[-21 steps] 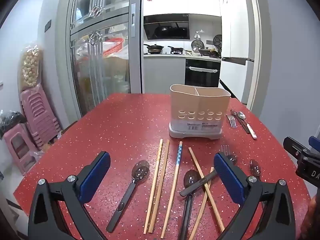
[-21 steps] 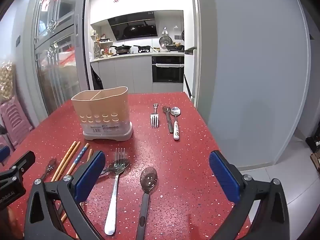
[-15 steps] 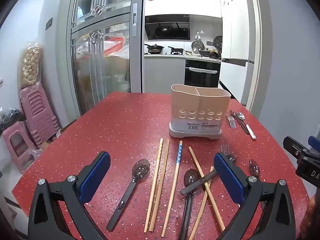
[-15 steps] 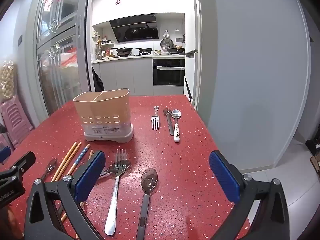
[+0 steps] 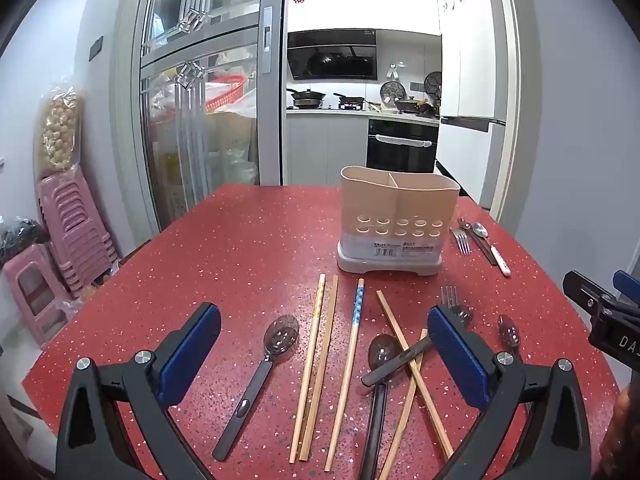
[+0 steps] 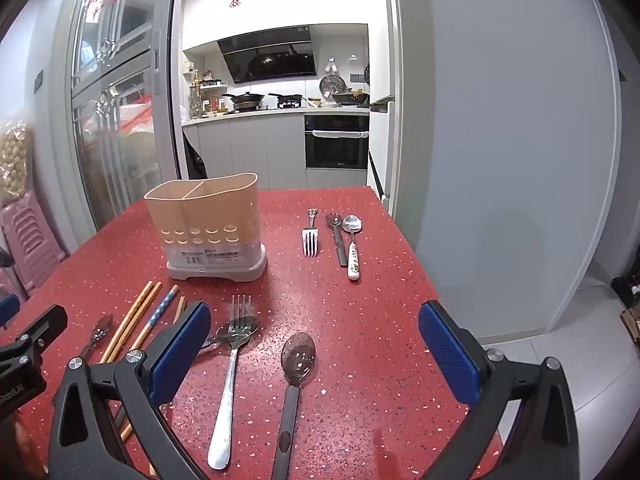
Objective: Organize utensils
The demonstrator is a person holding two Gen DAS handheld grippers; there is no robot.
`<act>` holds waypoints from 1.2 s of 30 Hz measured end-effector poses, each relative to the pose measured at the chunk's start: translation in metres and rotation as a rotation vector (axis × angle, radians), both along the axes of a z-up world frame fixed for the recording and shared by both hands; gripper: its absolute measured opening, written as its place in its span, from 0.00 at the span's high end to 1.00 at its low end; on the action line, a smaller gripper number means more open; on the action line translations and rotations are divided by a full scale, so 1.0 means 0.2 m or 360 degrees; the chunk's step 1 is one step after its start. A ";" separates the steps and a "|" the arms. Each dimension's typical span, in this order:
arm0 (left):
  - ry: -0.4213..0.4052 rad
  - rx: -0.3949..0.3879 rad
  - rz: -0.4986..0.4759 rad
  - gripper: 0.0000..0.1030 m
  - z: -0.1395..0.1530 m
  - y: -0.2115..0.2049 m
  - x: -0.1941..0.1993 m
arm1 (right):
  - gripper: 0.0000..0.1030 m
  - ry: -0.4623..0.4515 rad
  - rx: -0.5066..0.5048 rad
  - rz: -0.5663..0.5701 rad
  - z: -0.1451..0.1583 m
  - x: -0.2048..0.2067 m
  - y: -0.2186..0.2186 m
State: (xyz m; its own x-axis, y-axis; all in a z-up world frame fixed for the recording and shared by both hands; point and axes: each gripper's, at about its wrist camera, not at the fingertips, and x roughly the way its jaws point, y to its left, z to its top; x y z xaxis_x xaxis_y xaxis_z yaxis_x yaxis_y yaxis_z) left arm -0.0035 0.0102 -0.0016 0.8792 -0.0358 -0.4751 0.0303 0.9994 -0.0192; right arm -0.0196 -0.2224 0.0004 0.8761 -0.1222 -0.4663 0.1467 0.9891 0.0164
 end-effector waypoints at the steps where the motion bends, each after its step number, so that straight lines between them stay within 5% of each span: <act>1: -0.0001 0.0002 0.0000 0.00 0.00 0.00 0.00 | 0.00 0.0002 0.0000 0.0000 0.00 0.00 0.00; 36: -0.0012 0.0004 -0.0010 0.00 -0.01 0.00 -0.02 | 0.00 0.0006 0.0010 -0.0002 -0.01 0.00 0.00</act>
State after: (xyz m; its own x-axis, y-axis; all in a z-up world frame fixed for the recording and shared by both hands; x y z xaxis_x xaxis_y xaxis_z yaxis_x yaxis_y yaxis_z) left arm -0.0081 0.0092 -0.0028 0.8824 -0.0401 -0.4688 0.0366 0.9992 -0.0165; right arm -0.0191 -0.2216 -0.0009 0.8743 -0.1205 -0.4702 0.1481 0.9887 0.0219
